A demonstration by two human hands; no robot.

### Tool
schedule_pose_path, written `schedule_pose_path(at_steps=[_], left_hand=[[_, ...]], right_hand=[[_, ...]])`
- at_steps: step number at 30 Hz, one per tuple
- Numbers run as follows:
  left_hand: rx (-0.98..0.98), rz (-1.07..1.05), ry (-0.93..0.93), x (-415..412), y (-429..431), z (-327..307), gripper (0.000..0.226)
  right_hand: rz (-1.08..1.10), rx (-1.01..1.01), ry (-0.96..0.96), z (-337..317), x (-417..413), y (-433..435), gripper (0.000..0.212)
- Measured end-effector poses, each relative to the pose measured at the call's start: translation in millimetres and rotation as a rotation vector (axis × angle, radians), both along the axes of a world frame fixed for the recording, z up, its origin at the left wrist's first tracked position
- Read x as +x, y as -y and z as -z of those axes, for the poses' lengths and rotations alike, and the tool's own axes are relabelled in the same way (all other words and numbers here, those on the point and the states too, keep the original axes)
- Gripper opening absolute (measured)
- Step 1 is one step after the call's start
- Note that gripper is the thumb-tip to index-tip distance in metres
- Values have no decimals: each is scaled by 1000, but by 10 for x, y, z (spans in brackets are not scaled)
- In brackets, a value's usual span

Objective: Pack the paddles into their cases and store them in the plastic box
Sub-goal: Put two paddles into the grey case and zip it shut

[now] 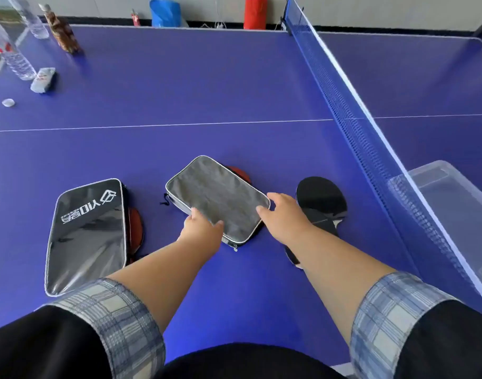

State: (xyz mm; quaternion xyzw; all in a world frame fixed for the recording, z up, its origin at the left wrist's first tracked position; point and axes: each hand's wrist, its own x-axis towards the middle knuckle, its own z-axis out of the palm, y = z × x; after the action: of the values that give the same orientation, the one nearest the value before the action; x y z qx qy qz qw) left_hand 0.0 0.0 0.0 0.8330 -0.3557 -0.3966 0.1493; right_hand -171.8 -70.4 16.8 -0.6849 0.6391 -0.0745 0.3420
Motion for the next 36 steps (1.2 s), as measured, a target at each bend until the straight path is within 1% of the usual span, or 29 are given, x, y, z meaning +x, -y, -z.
schedule_pose_path(at_steps=[3, 6, 9, 11, 13, 16, 19, 22, 25, 27, 30, 34, 36], left_hand=[[61, -268, -100, -91, 289, 124, 51], [102, -472, -158, -151, 455, 208, 46], [146, -555, -131, -166, 504, 332, 38], [138, -572, -135, -165, 507, 420, 37], [95, -602, -157, -169, 494, 485, 40], [49, -646, -202, -161, 479, 495, 51], [22, -646, -242, -147, 430, 428, 64], [-16, -602, -239, -114, 304, 325, 67], [-65, -519, -236, -49, 98, 188, 67], [-78, -456, -233, -9, -87, 81, 64], [-80, -355, -234, -1, -452, -33, 59], [-33, -245, -270, -30, -1010, -44, 58], [-1, -201, -285, -50, -1234, -7, 58]], right_hand=[[-19, 41, -20, 181, 22, 522, 54], [-36, 119, -8, 309, 111, 971, 58], [-134, 233, -43, 536, 219, 1161, 63], [-197, 306, -69, 682, 288, 1158, 65], [-211, 338, -78, 795, 338, 1107, 64], [-151, 346, -37, 837, 396, 1012, 57], [-120, 328, -5, 786, 414, 865, 57], [-88, 316, 52, 713, 368, 628, 59], [-22, 310, 129, 592, 321, 306, 62], [43, 311, 166, 507, 282, 55, 60], [143, 313, 167, 398, 194, -341, 55], [282, 331, 144, 303, 96, -912, 62], [343, 325, 145, 287, 46, -1184, 61]])
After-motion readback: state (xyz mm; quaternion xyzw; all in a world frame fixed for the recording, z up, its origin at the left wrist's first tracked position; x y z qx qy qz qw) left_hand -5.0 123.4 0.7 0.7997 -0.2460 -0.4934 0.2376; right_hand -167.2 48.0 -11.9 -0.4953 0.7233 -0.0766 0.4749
